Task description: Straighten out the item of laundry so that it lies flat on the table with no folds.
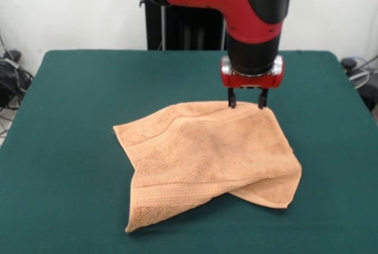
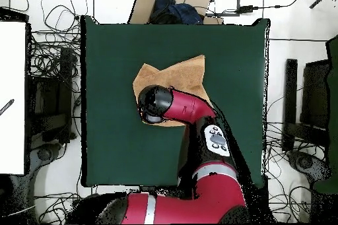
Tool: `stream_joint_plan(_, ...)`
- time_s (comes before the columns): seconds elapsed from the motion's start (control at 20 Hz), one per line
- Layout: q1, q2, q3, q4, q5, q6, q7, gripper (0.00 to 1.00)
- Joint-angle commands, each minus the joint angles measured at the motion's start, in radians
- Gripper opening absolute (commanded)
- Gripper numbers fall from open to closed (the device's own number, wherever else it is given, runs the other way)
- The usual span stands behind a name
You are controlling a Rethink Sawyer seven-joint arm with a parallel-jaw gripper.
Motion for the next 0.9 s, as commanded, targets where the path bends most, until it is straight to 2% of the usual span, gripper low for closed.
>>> stream_joint_plan(0.05, 0.021, 0.007, 0.02, 0.138, 0.065, -0.118, 0.284, 1.0)
stream_joint_plan(0.9, 0.066, -0.011, 0.002, 0.2, 0.118, -0.169, 0.293, 1.0)
